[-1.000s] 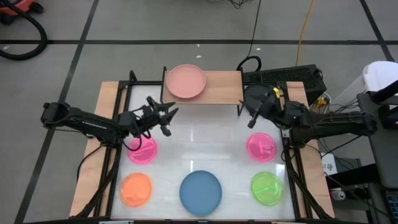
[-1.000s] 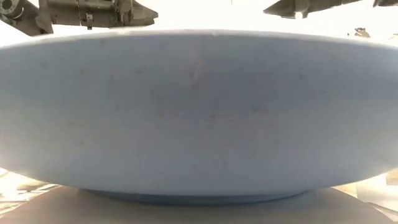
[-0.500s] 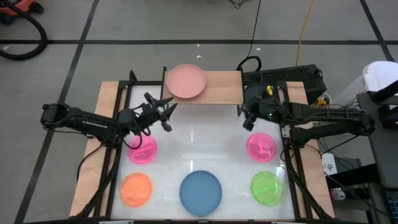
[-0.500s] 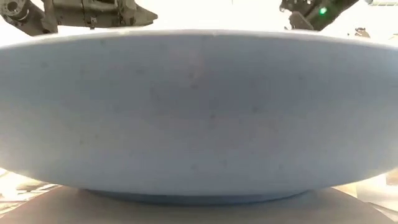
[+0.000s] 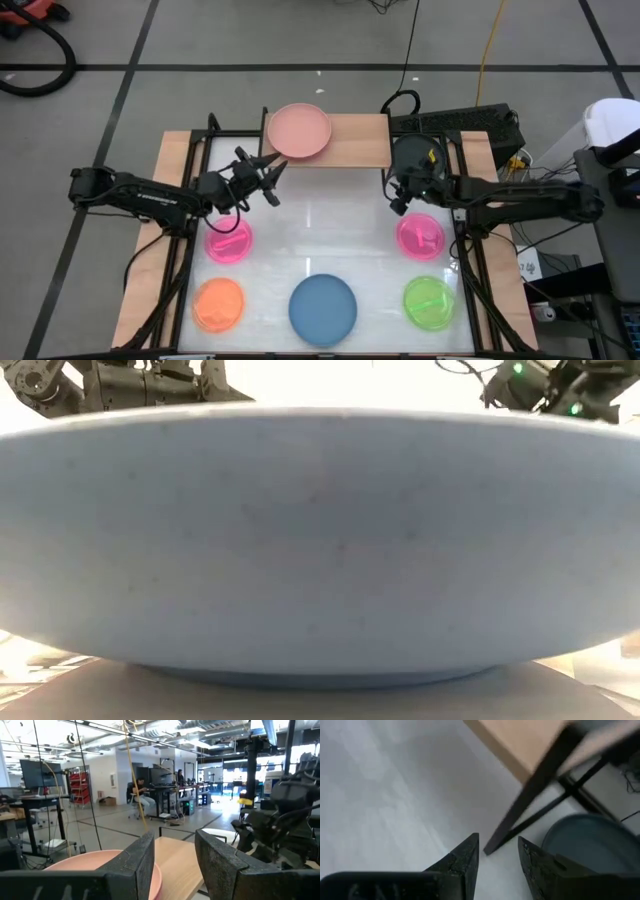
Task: Place and stack plates onto a shelf
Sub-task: Stack the black plate on the brown plate on the shelf
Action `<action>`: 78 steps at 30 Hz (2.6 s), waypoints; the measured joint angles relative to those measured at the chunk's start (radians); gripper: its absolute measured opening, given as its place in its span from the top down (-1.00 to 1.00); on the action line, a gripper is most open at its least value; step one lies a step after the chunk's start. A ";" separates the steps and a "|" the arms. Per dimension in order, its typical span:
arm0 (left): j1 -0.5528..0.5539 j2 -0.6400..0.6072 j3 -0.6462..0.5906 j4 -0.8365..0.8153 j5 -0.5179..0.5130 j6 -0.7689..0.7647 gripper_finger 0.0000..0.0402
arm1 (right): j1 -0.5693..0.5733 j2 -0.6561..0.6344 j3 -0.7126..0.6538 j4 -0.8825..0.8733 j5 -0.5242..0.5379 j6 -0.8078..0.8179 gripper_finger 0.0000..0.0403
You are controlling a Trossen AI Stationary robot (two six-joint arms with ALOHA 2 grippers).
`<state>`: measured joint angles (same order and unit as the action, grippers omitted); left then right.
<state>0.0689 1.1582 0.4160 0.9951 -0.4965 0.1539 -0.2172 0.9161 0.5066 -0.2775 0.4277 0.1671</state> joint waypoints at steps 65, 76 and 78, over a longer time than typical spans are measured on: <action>-0.011 0.000 0.001 0.006 0.001 -0.079 0.27 | -0.176 0.172 0.392 0.280 0.059 -0.373 1.00; -0.053 -0.039 0.001 0.007 0.008 0.046 0.27 | -0.077 0.584 0.712 0.377 -0.071 -0.611 1.00; -0.068 -0.061 0.001 0.003 -0.005 0.080 0.27 | -0.068 0.659 0.771 0.374 -0.075 -0.647 1.00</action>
<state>0.0004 1.0968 0.4171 0.9981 -0.5016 0.2337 -0.2850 1.5751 1.2776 0.0962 0.3525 -0.4799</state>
